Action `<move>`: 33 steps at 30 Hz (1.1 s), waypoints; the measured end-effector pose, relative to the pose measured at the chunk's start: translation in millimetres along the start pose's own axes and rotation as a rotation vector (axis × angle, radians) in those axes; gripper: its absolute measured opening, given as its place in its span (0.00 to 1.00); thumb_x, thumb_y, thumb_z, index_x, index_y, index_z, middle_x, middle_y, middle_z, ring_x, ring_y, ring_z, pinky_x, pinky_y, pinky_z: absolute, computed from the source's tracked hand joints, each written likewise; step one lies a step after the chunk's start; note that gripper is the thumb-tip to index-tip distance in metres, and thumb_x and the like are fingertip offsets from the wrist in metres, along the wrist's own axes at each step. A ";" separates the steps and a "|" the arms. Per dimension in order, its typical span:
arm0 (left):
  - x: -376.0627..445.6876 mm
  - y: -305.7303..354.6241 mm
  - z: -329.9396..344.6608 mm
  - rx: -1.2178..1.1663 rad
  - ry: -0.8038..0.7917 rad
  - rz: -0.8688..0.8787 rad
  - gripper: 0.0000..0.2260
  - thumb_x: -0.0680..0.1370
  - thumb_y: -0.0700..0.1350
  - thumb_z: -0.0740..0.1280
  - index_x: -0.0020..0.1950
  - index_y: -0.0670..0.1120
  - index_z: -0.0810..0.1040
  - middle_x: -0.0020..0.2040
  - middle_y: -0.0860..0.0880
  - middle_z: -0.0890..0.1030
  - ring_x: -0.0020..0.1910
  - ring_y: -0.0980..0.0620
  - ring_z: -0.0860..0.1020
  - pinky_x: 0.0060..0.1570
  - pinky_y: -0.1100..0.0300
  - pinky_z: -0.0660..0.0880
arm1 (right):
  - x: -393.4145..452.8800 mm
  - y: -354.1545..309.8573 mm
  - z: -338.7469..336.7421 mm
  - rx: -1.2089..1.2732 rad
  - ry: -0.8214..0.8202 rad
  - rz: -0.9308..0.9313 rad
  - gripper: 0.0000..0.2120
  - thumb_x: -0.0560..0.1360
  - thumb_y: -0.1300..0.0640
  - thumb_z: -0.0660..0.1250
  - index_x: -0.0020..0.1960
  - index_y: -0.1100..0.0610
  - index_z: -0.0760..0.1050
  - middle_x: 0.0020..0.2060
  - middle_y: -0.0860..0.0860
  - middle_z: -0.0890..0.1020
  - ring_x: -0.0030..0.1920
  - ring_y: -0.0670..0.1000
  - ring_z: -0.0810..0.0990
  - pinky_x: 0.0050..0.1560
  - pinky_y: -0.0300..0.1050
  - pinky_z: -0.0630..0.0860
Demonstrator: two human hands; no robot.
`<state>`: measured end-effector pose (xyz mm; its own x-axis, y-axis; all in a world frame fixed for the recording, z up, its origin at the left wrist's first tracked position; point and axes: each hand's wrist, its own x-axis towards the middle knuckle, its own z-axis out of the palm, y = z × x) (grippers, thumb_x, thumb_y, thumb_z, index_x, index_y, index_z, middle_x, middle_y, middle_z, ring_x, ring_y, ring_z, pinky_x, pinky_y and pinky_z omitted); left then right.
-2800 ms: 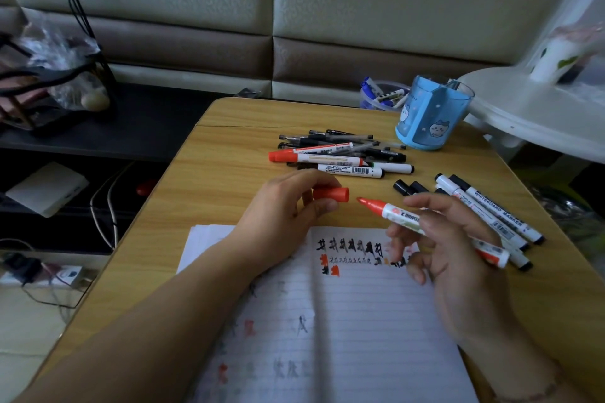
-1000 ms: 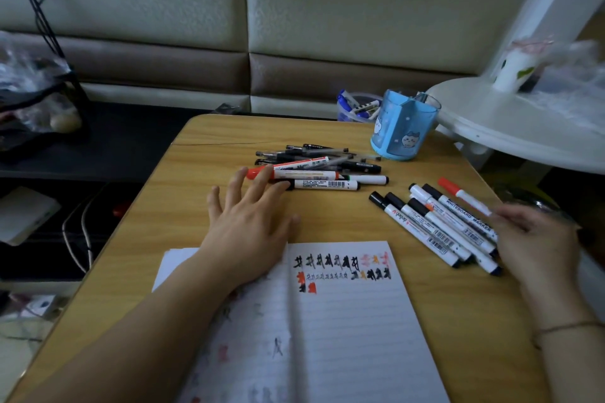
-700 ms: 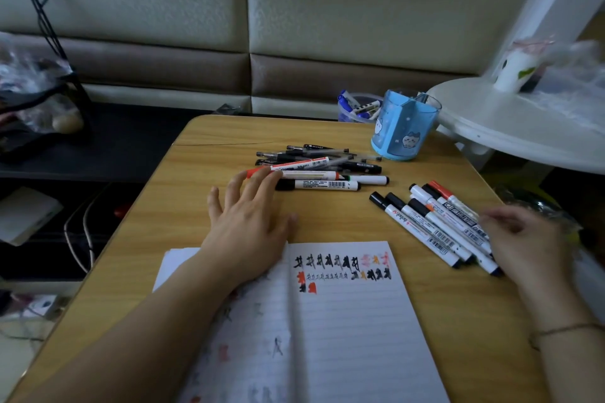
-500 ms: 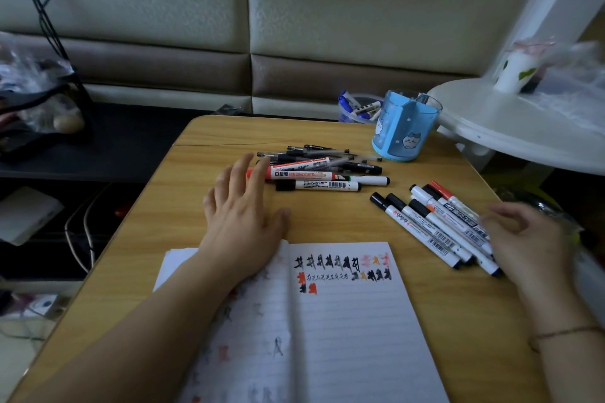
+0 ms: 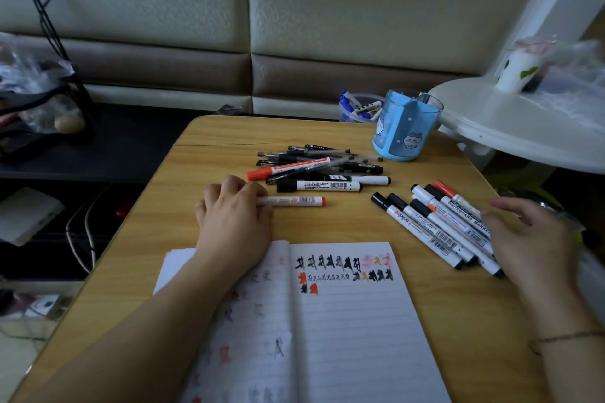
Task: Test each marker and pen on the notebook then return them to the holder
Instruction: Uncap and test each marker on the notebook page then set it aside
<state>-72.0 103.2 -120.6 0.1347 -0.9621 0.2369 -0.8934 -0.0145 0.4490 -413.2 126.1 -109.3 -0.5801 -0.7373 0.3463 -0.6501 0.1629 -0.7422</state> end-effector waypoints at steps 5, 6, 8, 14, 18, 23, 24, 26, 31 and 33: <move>-0.6 -1.2 0.1 -0.125 0.092 0.080 0.08 0.81 0.48 0.61 0.58 0.50 0.77 0.55 0.53 0.75 0.60 0.45 0.68 0.61 0.47 0.63 | -8.1 -9.6 -1.7 -0.020 0.070 -0.152 0.13 0.70 0.47 0.65 0.49 0.53 0.81 0.47 0.55 0.83 0.54 0.61 0.78 0.54 0.59 0.76; -1.3 -1.2 -0.5 -0.205 0.133 0.141 0.07 0.82 0.48 0.61 0.57 0.50 0.77 0.51 0.55 0.75 0.57 0.46 0.71 0.58 0.50 0.66 | -11.8 -15.1 -2.2 -0.012 0.098 -0.231 0.14 0.70 0.46 0.64 0.49 0.53 0.81 0.46 0.55 0.83 0.52 0.62 0.78 0.53 0.60 0.76; -4.4 2.5 -5.7 -0.427 0.174 0.274 0.07 0.81 0.48 0.61 0.55 0.49 0.77 0.45 0.58 0.76 0.49 0.52 0.76 0.48 0.63 0.69 | -26.8 -31.1 -2.1 0.066 0.063 -0.396 0.14 0.72 0.45 0.64 0.51 0.53 0.80 0.46 0.52 0.83 0.52 0.57 0.79 0.54 0.56 0.75; -28.5 25.2 -20.8 -0.473 -0.060 0.820 0.10 0.82 0.47 0.59 0.57 0.44 0.75 0.47 0.55 0.76 0.45 0.58 0.74 0.46 0.69 0.69 | -95.8 -70.5 8.4 0.657 -0.759 -0.366 0.28 0.65 0.33 0.72 0.62 0.42 0.76 0.41 0.53 0.84 0.43 0.51 0.84 0.45 0.46 0.81; -34.3 32.2 -23.3 -0.347 -0.127 0.941 0.13 0.82 0.46 0.57 0.57 0.40 0.76 0.47 0.49 0.77 0.44 0.50 0.74 0.45 0.61 0.69 | -103.3 -77.3 12.2 0.816 -0.775 -0.412 0.16 0.69 0.38 0.72 0.48 0.49 0.81 0.32 0.50 0.82 0.33 0.55 0.81 0.36 0.55 0.79; -36.1 32.7 -25.7 -0.268 -0.183 1.011 0.13 0.83 0.49 0.57 0.52 0.42 0.77 0.41 0.48 0.78 0.38 0.48 0.74 0.38 0.55 0.70 | -106.1 -80.1 14.4 0.790 -0.814 -0.355 0.13 0.74 0.43 0.68 0.42 0.53 0.77 0.27 0.55 0.78 0.29 0.56 0.78 0.35 0.52 0.76; -36.5 31.9 -26.8 -0.276 -0.193 1.007 0.13 0.83 0.50 0.58 0.51 0.43 0.78 0.39 0.50 0.78 0.36 0.48 0.74 0.35 0.55 0.70 | -106.0 -80.2 14.5 0.780 -0.832 -0.359 0.10 0.75 0.47 0.66 0.43 0.54 0.77 0.27 0.56 0.79 0.30 0.56 0.79 0.36 0.52 0.77; -37.6 31.4 -28.4 -0.290 -0.185 0.990 0.13 0.83 0.52 0.58 0.50 0.46 0.79 0.35 0.51 0.78 0.31 0.48 0.73 0.29 0.55 0.67 | -104.1 -80.2 13.1 0.797 -0.895 -0.372 0.08 0.75 0.53 0.63 0.43 0.56 0.77 0.28 0.55 0.80 0.32 0.57 0.80 0.38 0.49 0.78; -41.5 34.7 -25.2 -0.427 -0.237 0.947 0.14 0.82 0.54 0.60 0.50 0.47 0.82 0.28 0.49 0.76 0.25 0.48 0.69 0.25 0.58 0.64 | -100.8 -82.5 4.0 0.778 -0.971 -0.407 0.07 0.76 0.56 0.63 0.43 0.57 0.77 0.29 0.54 0.80 0.32 0.56 0.80 0.37 0.46 0.77; -42.2 36.4 -24.9 -0.465 -0.266 0.929 0.14 0.82 0.55 0.61 0.50 0.48 0.82 0.26 0.48 0.74 0.25 0.48 0.67 0.25 0.59 0.63 | -99.3 -83.1 1.0 0.739 -0.976 -0.441 0.07 0.76 0.55 0.63 0.43 0.56 0.77 0.30 0.53 0.80 0.32 0.56 0.80 0.36 0.45 0.77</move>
<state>-99.5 150.1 -92.9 -0.6618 -0.5718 0.4847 -0.3388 0.8050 0.4870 -301.0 185.2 -82.6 0.4092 -0.8563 0.3150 -0.0897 -0.3813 -0.9201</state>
